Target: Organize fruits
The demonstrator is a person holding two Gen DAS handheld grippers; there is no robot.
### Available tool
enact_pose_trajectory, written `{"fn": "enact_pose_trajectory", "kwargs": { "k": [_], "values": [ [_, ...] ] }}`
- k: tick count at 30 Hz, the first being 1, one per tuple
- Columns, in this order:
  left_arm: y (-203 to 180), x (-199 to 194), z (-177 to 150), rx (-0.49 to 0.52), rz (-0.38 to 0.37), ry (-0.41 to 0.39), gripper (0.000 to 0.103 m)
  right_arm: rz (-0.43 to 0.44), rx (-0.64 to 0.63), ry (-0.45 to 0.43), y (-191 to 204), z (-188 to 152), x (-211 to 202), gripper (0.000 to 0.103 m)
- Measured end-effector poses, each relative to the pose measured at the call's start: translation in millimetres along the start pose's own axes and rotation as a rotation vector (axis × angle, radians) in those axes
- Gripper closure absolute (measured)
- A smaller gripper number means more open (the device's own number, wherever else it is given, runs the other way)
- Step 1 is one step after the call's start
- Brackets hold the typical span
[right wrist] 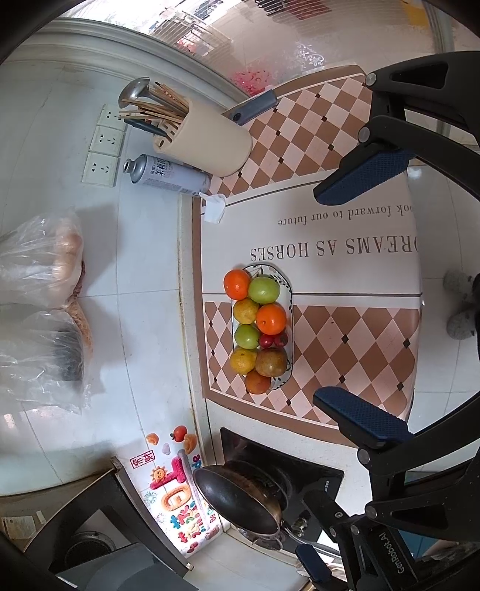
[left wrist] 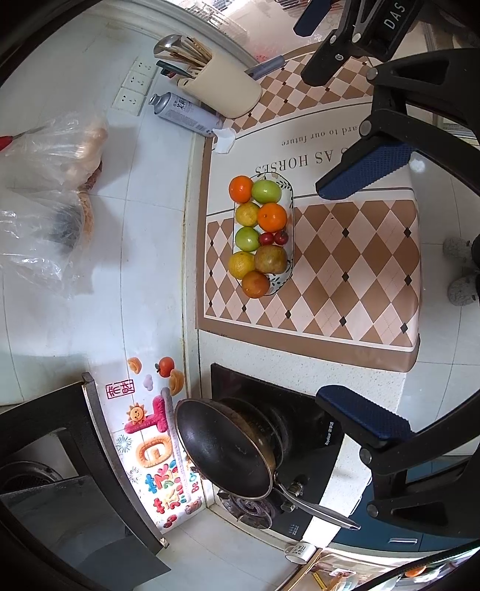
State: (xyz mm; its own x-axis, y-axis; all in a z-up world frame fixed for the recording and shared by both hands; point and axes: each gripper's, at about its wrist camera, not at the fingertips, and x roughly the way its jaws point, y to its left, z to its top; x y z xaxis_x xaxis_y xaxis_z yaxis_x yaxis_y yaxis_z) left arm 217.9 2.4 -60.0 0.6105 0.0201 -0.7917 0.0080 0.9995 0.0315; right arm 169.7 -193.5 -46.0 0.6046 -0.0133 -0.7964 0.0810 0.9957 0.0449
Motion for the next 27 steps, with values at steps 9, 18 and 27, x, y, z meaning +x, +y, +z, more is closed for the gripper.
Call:
{"fn": "enact_pose_trajectory", "kwargs": {
  "k": [9, 18, 27],
  "values": [
    [0.2, -2.2, -0.6, 0.003, -0.001, -0.004, 0.000, 0.002, -0.003, -0.001, -1.0, 1.2, -2.5, 0.002],
    [0.8, -3.4, -1.1, 0.002, -0.001, -0.006, 0.000, 0.004, -0.005, -0.002, -1.2, 2.4, -4.1, 0.002],
    [1.5, -5.7, -1.4, 0.001, 0.003, -0.006, 0.000, 0.002, -0.012, -0.005, -2.6, 5.0, -6.0, 0.002]
  ]
}}
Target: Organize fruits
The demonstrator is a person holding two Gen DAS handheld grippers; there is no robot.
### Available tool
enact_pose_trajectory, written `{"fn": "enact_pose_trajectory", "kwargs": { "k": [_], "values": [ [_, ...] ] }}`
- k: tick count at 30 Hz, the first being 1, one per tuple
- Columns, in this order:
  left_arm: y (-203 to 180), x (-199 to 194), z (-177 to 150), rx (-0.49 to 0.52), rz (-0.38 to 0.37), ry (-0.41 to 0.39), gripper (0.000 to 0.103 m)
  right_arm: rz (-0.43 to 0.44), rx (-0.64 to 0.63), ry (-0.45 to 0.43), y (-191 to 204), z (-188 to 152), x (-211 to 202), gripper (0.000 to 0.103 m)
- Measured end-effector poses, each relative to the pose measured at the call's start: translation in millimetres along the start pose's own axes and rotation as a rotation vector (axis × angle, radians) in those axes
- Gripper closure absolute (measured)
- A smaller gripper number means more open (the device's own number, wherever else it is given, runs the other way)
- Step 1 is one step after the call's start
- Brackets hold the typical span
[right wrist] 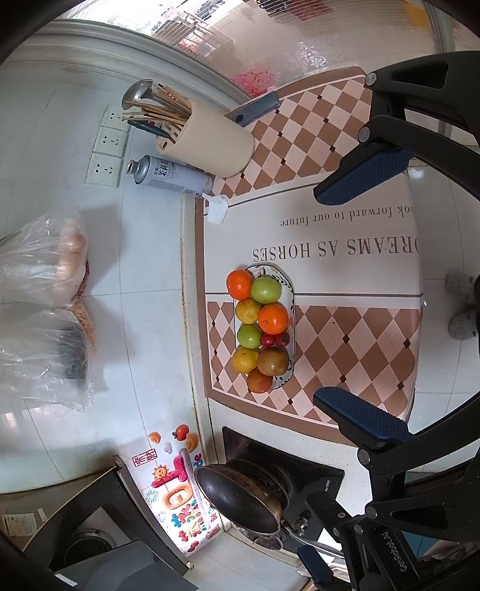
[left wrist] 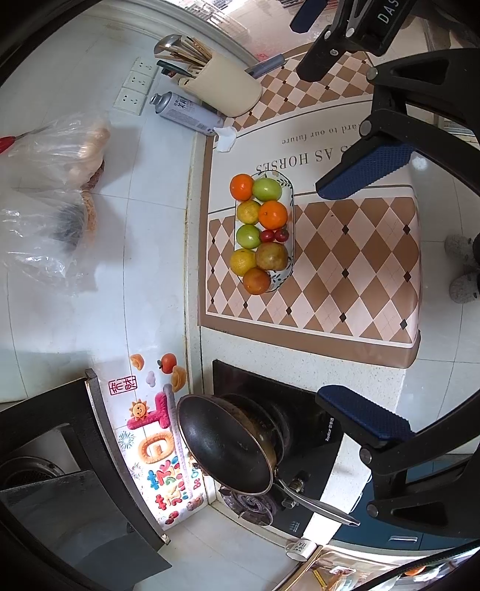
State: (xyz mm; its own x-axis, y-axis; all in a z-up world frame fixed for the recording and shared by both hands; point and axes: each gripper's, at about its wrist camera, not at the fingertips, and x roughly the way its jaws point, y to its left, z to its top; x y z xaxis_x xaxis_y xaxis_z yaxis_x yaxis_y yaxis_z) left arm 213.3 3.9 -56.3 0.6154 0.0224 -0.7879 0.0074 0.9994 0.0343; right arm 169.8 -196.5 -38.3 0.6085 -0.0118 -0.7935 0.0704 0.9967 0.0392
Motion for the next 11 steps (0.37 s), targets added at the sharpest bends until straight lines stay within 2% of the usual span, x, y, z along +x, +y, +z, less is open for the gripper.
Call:
{"fn": "enact_pose_trajectory", "kwargs": {
  "k": [11],
  "values": [
    [3.7, -6.7, 2.1, -0.001, -0.006, -0.020, 0.000, 0.003, -0.009, -0.001, -0.8, 1.1, -2.4, 0.002]
  ]
}}
